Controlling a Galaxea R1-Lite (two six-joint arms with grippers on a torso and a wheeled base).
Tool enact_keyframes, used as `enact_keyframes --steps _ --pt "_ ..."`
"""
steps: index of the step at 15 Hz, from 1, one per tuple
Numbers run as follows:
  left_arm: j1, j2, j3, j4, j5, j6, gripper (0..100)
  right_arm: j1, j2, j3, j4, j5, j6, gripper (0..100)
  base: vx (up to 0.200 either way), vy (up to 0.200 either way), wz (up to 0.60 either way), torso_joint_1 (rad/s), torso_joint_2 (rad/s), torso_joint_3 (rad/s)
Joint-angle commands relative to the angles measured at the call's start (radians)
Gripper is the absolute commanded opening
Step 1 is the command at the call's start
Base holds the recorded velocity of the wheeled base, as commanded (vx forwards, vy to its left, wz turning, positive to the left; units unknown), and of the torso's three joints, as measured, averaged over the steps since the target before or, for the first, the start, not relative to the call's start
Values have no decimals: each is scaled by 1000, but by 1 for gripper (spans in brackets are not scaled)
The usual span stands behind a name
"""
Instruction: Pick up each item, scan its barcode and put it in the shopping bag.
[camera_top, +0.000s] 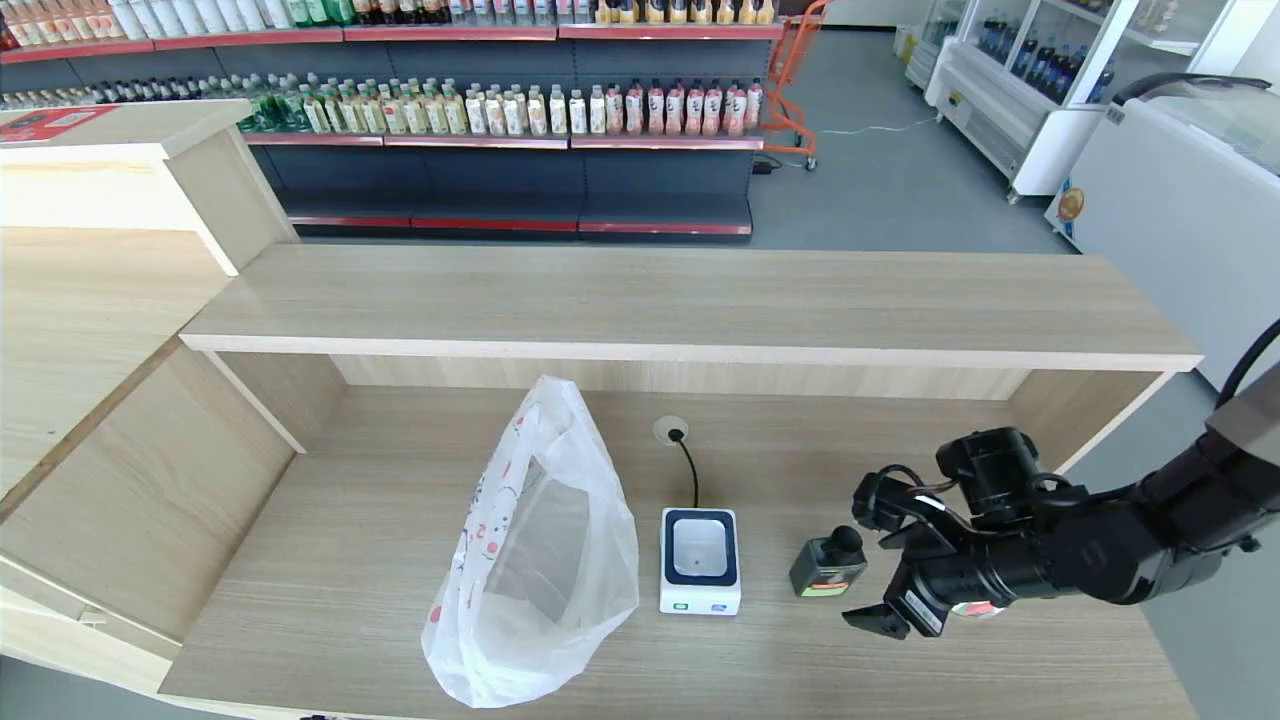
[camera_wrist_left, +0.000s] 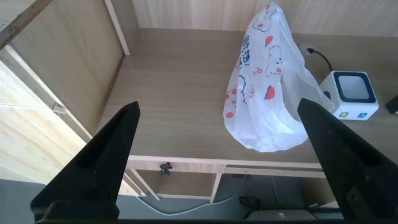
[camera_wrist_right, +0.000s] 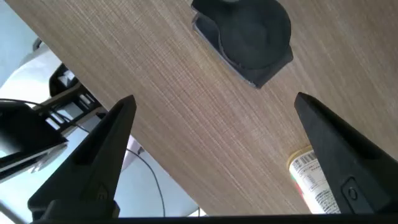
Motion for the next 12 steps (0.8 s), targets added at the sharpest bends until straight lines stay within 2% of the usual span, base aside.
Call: enact_keyframes --steps 1,12 --pt "0 0 0 0 0 0 100 6 92 -47 -38 0 -40 100 0 0 0 0 0 0" --pt "0 0 0 0 0 0 100 102 260 -237 -90 6 -47 100 0 0 0 0 0 0"
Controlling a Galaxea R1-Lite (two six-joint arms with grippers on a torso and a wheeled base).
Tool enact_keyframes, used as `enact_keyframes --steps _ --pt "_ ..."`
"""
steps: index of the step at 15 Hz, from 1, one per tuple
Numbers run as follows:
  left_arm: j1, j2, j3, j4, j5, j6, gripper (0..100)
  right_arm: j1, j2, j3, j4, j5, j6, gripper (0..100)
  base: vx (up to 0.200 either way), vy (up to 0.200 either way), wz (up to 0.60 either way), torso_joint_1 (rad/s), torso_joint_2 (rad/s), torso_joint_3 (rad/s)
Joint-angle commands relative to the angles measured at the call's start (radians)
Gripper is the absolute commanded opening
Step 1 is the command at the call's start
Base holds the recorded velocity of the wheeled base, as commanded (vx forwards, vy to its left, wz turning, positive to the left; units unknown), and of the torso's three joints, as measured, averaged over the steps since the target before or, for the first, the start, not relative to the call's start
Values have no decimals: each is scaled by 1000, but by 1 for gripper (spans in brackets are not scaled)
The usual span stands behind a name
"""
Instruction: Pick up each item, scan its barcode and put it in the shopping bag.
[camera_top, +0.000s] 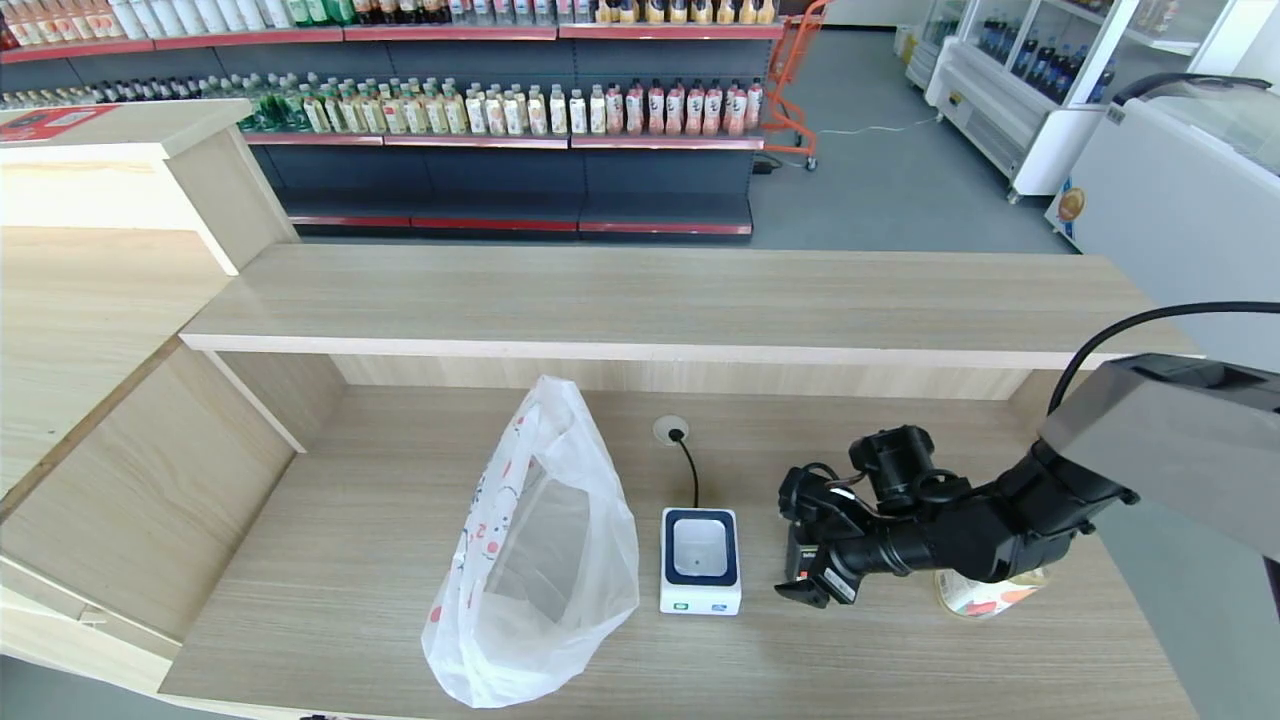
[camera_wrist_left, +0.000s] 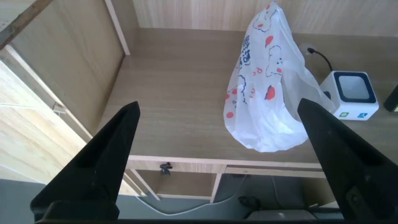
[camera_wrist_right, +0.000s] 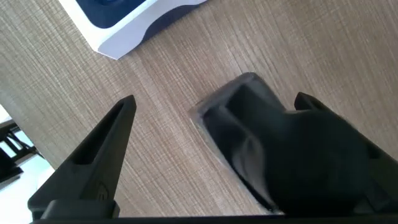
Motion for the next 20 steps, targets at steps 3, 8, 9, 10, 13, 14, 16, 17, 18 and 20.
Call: enact_keyframes --steps 3,8,9,10,13,14,16,17,18,20 --pt "0 0 0 0 0 0 100 26 32 -42 1 1 1 0 0 0 0 0 0 0" --pt "0 0 0 0 0 0 100 18 -33 3 -1 47 10 0 0 0 0 0 0 0" --pt "0 0 0 0 0 0 100 11 -69 33 -7 54 16 0 0 0 0 0 0 0" --pt "0 0 0 0 0 0 100 -1 -119 59 -22 65 53 0 0 0 0 0 0 0" --pt "0 0 0 0 0 0 100 -97 -401 227 -42 71 239 0 0 0 0 0 0 0" --pt "0 0 0 0 0 0 100 -132 -491 302 -45 68 217 0 0 0 0 0 0 0" --pt "0 0 0 0 0 0 100 -196 -632 477 -116 77 -42 0 0 0 0 0 0 0" --pt "0 0 0 0 0 0 100 -219 -660 546 -179 120 -212 0 0 0 0 0 0 0" --pt "0 0 0 0 0 0 100 -250 -666 562 -187 263 -393 0 0 0 0 0 0 0" --pt "0 0 0 0 0 0 100 -298 -654 547 -93 536 -933 0 0 0 0 0 0 0"
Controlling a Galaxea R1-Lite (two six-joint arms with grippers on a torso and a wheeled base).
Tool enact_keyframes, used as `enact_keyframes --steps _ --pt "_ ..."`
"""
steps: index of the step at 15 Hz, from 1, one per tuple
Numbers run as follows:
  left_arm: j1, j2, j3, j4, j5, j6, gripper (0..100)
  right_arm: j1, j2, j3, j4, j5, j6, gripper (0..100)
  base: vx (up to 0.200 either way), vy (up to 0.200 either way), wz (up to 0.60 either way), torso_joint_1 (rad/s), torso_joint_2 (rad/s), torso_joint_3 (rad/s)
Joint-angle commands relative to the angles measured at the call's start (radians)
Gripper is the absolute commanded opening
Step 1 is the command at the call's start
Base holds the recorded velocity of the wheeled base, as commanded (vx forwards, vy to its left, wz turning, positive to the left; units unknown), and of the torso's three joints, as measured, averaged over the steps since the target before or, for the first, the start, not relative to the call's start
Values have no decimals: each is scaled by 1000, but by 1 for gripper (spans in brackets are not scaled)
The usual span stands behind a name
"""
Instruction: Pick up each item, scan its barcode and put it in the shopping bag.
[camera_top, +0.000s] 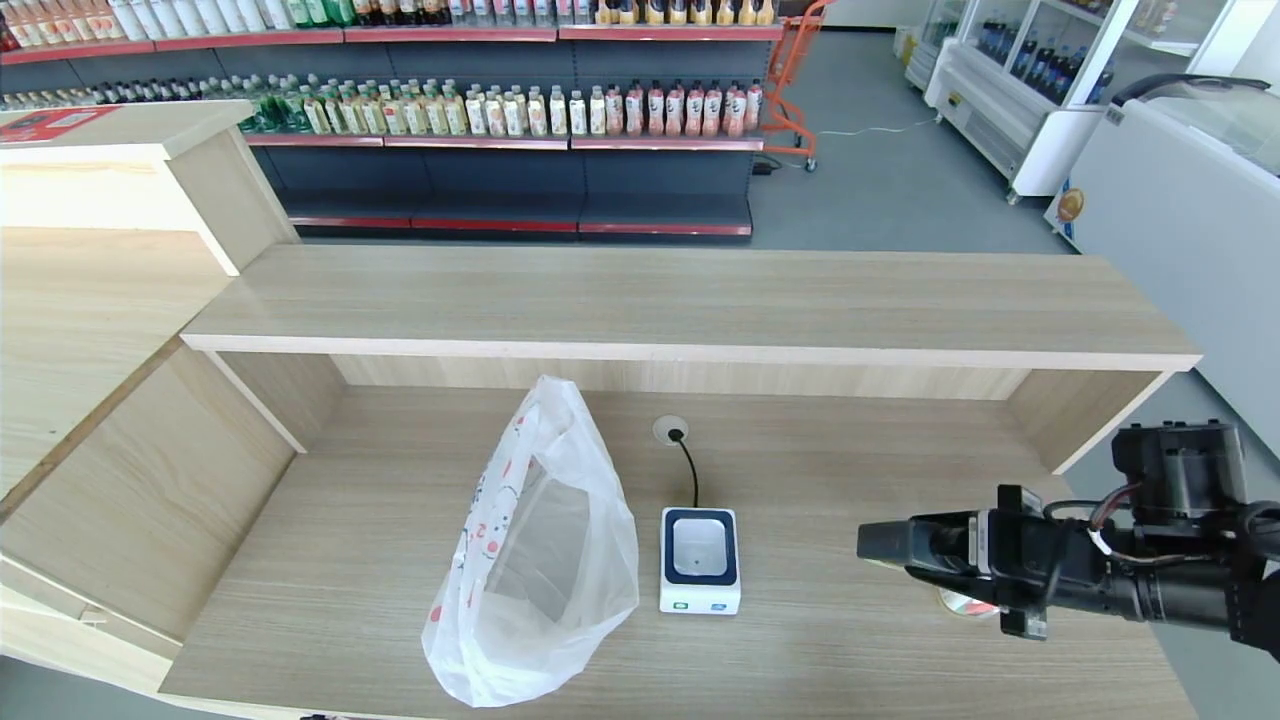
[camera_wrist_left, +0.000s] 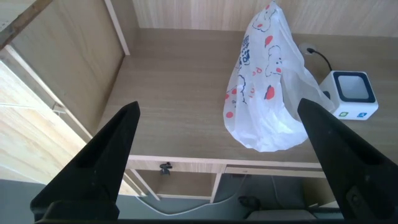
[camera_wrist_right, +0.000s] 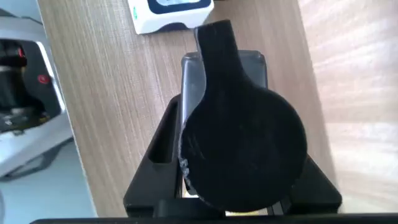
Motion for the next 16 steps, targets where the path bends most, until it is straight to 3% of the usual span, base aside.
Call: enact_keyframes --steps 1,2,4,6,8,12,16 --pt "0 0 0 0 0 0 100 -72 -71 32 107 276 -574 0 0 0 0 0 0 0" --pt "0 0 0 0 -1 0 100 -66 -72 31 154 311 -698 0 0 0 0 0 0 0" --pt "0 0 0 0 -1 0 100 17 -80 18 480 357 -1163 0 0 0 0 0 0 0" --pt "0 0 0 0 -1 0 100 57 -98 2 708 360 -1408 0 0 0 0 0 0 0" --pt "0 0 0 0 0 0 100 94 -129 -5 769 357 -1471 0 0 0 0 0 0 0" --pt "0 0 0 0 0 0 100 265 -104 -37 762 363 -1538 0 0 0 0 0 0 0" --pt "0 0 0 0 0 0 100 293 -91 -41 697 362 -1554 0 0 0 0 0 0 0"
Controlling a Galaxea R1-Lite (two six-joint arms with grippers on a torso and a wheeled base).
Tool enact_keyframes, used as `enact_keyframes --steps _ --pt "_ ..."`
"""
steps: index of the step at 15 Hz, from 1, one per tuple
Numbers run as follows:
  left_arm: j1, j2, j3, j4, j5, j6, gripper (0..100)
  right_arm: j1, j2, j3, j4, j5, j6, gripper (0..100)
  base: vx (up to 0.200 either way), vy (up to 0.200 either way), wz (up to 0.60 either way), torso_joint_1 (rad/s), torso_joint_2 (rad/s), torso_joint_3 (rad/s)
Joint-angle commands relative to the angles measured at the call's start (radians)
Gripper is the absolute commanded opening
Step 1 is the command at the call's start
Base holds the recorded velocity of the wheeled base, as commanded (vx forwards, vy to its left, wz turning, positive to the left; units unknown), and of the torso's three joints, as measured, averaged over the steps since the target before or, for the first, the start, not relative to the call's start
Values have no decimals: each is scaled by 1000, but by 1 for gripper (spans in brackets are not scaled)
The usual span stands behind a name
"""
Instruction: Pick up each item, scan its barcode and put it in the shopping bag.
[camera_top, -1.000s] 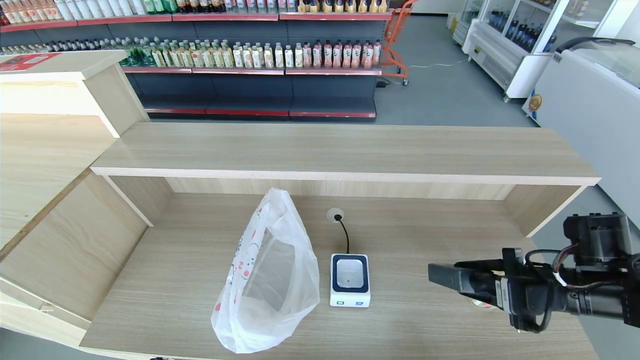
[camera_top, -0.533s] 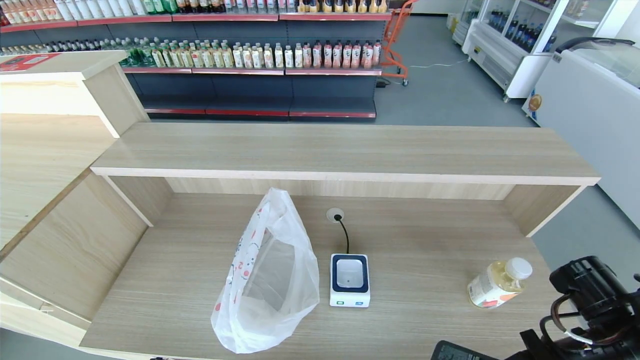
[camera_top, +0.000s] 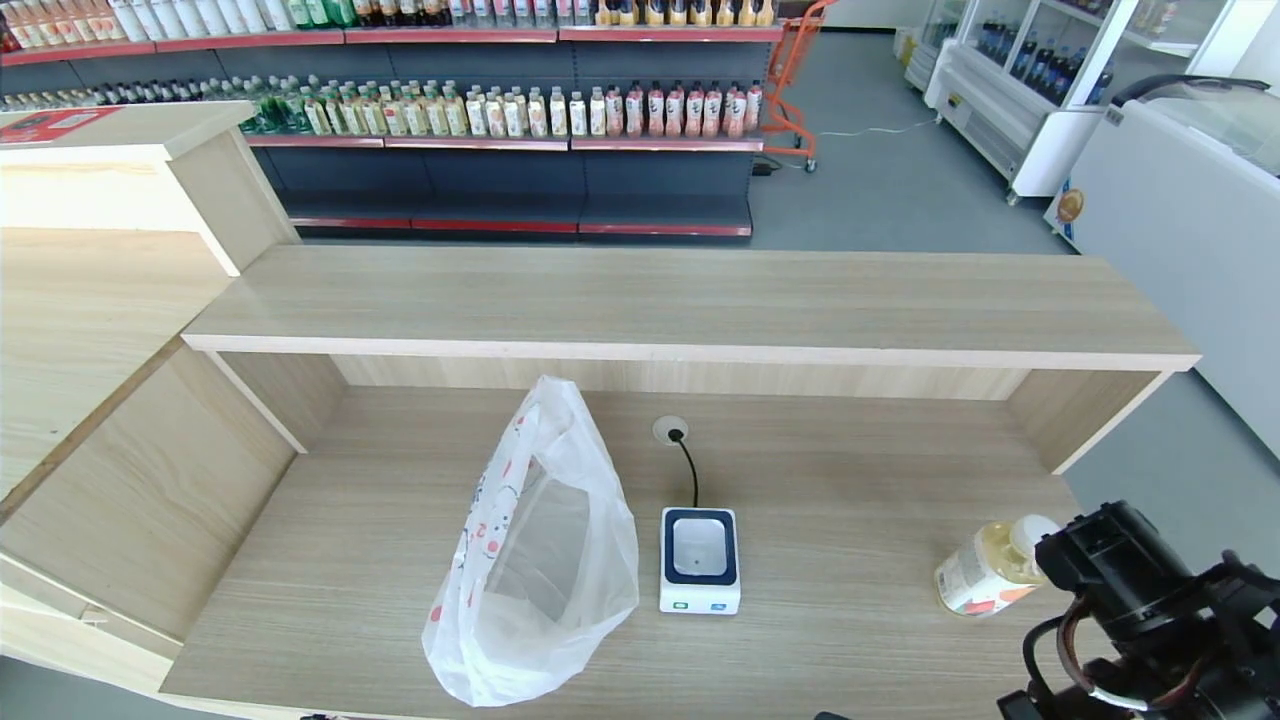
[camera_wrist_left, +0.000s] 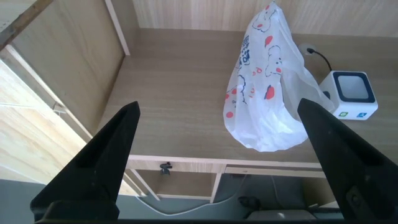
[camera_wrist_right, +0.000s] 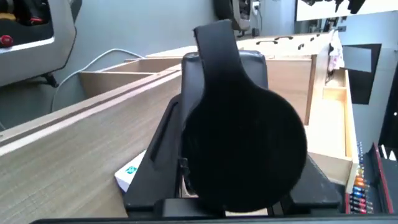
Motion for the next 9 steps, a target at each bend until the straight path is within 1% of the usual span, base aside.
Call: enact_keyframes --steps 1,2,4,5,6,9 --pt "0 0 0 0 0 0 100 7 6 -1 -10 1 -80 0 0 0 0 0 0 0" --pt "0 0 0 0 0 0 100 10 3 -6 -68 4 -80 0 0 0 0 0 0 0" --pt "0 0 0 0 0 0 100 30 0 -12 -180 72 -80 0 0 0 0 0 0 0" --pt "0 0 0 0 0 0 100 31 0 -10 -277 127 -80 0 0 0 0 0 0 0" --pt "0 0 0 0 0 0 100 31 0 -10 -306 132 -80 0 0 0 0 0 0 0" --pt "0 0 0 0 0 0 100 44 -8 -4 -310 136 -80 0 0 0 0 0 0 0"
